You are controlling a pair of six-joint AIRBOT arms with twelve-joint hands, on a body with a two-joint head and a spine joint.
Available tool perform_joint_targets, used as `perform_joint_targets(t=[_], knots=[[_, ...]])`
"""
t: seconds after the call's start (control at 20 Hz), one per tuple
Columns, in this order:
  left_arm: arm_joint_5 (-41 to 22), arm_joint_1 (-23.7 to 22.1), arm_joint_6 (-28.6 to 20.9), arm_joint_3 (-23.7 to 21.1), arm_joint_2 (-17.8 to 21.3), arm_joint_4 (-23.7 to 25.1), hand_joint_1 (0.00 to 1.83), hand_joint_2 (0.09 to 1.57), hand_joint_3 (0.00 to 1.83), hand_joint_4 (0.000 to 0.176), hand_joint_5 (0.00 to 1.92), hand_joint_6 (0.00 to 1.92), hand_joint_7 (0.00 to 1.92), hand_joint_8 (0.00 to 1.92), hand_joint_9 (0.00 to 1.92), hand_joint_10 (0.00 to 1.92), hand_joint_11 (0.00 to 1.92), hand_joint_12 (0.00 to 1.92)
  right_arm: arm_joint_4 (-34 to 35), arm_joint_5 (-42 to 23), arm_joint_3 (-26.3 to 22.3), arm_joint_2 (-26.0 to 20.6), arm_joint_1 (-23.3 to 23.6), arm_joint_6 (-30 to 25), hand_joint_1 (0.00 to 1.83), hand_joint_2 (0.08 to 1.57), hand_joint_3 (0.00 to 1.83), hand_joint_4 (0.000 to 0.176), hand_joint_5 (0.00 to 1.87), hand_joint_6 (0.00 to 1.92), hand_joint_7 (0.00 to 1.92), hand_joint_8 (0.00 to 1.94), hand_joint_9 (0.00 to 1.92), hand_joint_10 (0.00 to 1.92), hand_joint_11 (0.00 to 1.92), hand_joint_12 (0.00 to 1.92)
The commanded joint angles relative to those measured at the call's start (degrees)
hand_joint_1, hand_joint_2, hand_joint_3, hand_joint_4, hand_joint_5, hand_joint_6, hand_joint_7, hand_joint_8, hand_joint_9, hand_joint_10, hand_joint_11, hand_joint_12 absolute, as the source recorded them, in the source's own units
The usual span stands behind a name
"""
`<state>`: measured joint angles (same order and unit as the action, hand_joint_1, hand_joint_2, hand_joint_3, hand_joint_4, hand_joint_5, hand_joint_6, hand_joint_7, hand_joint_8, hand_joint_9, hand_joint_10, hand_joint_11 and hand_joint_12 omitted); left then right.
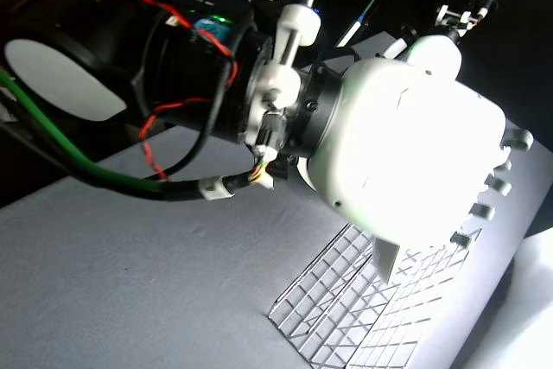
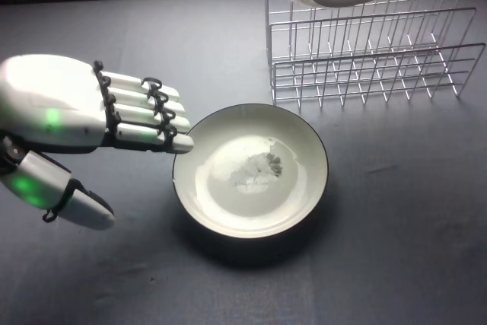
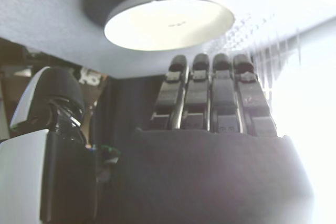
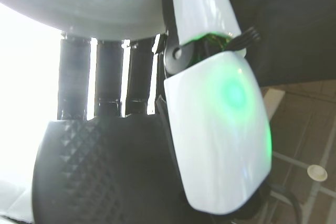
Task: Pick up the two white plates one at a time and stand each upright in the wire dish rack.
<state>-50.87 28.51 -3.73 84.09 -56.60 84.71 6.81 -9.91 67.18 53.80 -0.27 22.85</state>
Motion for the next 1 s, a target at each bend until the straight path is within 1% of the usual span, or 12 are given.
perform_joint_targets(t=[0.0, 0.05, 0.1, 0.35, 0.4, 0.45, 0.6, 0.7, 0.8, 0.85, 0.9, 0.95], knots=[[-0.5, 0.0, -0.1, -0.3, -0.3, -3.2, 0.00, 1.19, 0.00, 0.000, 0.01, 0.00, 0.00, 0.00, 0.00, 0.00, 0.00, 0.00, 0.9, -8.1, 0.3, -0.5, 0.6, -0.6, 1.38, 1.08, 0.00, 0.000, 0.92, 1.01, 1.06, 0.80, 1.04, 1.05, 0.96, 1.13], [-0.2, 0.2, -0.1, -0.6, -0.5, -2.9, 0.00, 1.18, 0.00, 0.000, 0.01, 0.00, 0.00, 0.00, 0.00, 0.00, 0.00, 0.00, 0.9, -8.1, 0.5, -0.7, 0.3, -0.5, 1.38, 1.08, 0.00, 0.000, 0.93, 0.98, 1.06, 0.82, 1.04, 1.04, 0.96, 1.13], [0.1, 0.3, -0.1, -1.0, -0.7, -2.3, 0.00, 1.19, 0.00, 0.000, 0.02, 0.01, 0.00, 0.00, 0.00, 0.00, 0.00, 0.00, 0.8, -8.1, 0.7, -0.8, -0.1, -0.4, 1.39, 1.07, 0.00, 0.000, 0.94, 0.98, 1.08, 0.78, 1.07, 1.00, 0.98, 1.10], [1.2, 0.4, 0.5, -2.2, -1.3, -1.2, 0.00, 1.19, 0.00, 0.000, 0.03, 0.01, 0.00, 0.00, 0.00, 0.00, 0.00, 0.00, 0.8, -8.2, 2.2, -1.1, -1.9, -0.3, 1.39, 1.07, 0.00, 0.000, 0.95, 0.96, 1.10, 0.73, 1.07, 1.01, 0.98, 1.09], [1.3, 0.4, 0.9, -2.3, -1.5, -1.0, 0.00, 1.19, 0.00, 0.000, 0.03, 0.01, 0.00, 0.00, 0.00, 0.00, 0.00, 0.00, 0.8, -8.4, 2.6, -1.1, -2.5, -0.2, 1.39, 1.08, 0.00, 0.000, 0.92, 0.99, 1.09, 0.75, 1.06, 1.01, 0.98, 1.09], [1.5, 0.5, 1.1, -2.3, -1.7, -1.0, 0.00, 1.19, 0.00, 0.000, 0.02, 0.00, 0.00, 0.00, 0.00, 0.00, 0.00, 0.00, 0.8, -8.5, 3.1, -1.1, -3.0, -0.1, 1.38, 1.09, 0.00, 0.000, 0.87, 1.04, 1.05, 0.83, 1.04, 1.04, 0.98, 1.09], [2.4, 0.9, 1.5, -2.3, -2.1, -0.5, 0.00, 1.18, 0.00, 0.000, 0.04, 0.01, 0.00, 0.00, 0.00, 0.00, 0.00, 0.00, 0.7, -9.1, 4.5, -1.1, -4.7, 0.0, 1.38, 1.09, 0.00, 0.000, 0.88, 1.05, 1.06, 0.82, 1.07, 1.01, 0.99, 1.07], [2.5, 1.4, 3.4, -2.2, -2.8, -0.4, 0.00, 1.18, 0.00, 0.000, 0.04, 0.01, 0.00, 0.00, 0.00, 0.00, 0.00, 0.00, 0.7, -9.3, 5.3, -1.1, -6.0, 0.0, 1.38, 1.09, 0.00, 0.000, 0.86, 1.07, 1.05, 0.81, 1.06, 1.03, 0.99, 1.09], [2.5, 1.9, 4.1, -1.6, -3.8, -0.1, 0.00, 1.19, 0.00, 0.000, 0.05, 0.01, 0.01, 0.00, 0.00, 0.00, 0.00, 0.00, 0.7, -9.4, 6.5, -1.0, -7.0, 0.0, 1.38, 1.11, 0.00, 0.000, 0.78, 1.11, 1.02, 0.88, 1.06, 1.05, 1.00, 1.09], [2.7, 2.0, 4.1, -1.6, -4.0, -0.1, 0.00, 1.18, 0.00, 0.000, 0.05, 0.01, 0.01, 0.00, 0.00, 0.00, 0.00, 0.00, 0.7, -9.4, 7.1, -0.9, -7.4, 0.0, 1.39, 1.09, 0.00, 0.000, 0.80, 1.07, 1.05, 0.83, 1.15, 0.96, 1.01, 1.09], [3.0, 2.0, 4.1, -1.6, -4.1, -0.1, 0.00, 1.18, 0.00, 0.000, 0.04, 0.00, 0.00, 0.00, 0.00, 0.00, 0.00, 0.00, 0.7, -9.4, 8.3, -0.3, -7.9, 0.0, 1.38, 1.09, 0.00, 0.000, 0.83, 1.06, 1.02, 0.85, 1.09, 1.02, 0.99, 1.10], [3.2, 2.0, 4.1, -1.6, -4.1, -0.1, 0.00, 1.19, 0.00, 0.000, 0.04, 0.00, 0.00, 0.00, 0.00, 0.00, 0.00, 0.00, 0.7, -9.4, 8.9, 0.1, -8.1, 0.0, 1.38, 1.09, 0.00, 0.000, 0.83, 1.06, 1.04, 0.81, 1.10, 1.02, 1.01, 1.10]])
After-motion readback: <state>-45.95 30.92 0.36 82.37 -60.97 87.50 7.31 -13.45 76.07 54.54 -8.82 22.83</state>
